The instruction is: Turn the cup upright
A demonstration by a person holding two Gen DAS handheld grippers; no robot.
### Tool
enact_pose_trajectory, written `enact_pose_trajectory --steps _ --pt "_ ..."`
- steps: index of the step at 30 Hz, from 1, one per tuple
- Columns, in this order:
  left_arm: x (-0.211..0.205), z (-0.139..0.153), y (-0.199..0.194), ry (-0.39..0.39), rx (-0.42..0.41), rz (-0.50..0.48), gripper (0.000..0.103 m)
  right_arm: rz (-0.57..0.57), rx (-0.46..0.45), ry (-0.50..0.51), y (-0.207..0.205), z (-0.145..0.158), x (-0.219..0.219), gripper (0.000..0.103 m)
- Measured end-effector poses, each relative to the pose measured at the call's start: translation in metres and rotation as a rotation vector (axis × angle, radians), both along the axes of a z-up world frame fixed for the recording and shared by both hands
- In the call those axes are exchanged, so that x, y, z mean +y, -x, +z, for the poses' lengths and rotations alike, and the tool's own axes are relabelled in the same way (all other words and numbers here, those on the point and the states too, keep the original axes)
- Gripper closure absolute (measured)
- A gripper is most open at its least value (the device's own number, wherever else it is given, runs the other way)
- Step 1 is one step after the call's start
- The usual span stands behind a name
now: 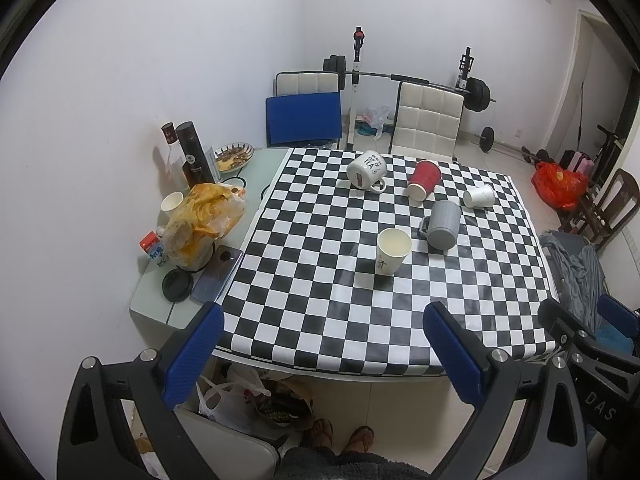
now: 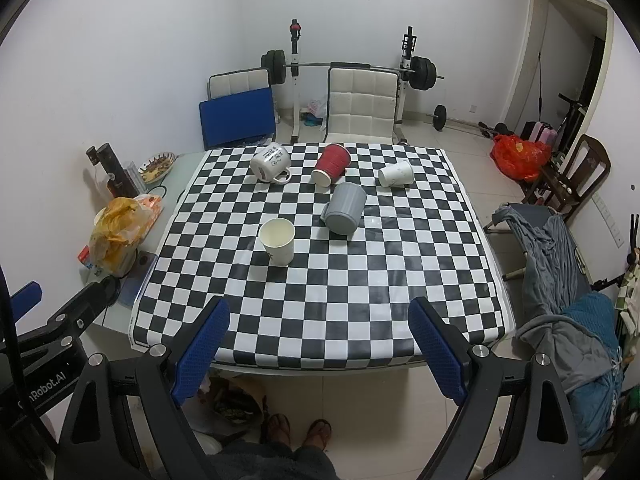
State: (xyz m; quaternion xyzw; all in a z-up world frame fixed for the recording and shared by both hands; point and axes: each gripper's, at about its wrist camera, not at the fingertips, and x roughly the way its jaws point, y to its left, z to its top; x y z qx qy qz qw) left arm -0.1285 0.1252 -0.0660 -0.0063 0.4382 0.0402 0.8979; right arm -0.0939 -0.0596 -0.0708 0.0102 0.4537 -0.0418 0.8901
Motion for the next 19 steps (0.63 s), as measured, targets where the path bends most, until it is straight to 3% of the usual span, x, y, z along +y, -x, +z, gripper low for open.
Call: enact_pose_trajectory --steps 19 --pt "-0.0003 -0.0006 0.0 0.002 -0.001 0.007 0.001 0.001 -0.002 0.0 0.0043 0.0006 -0.0005 0.011"
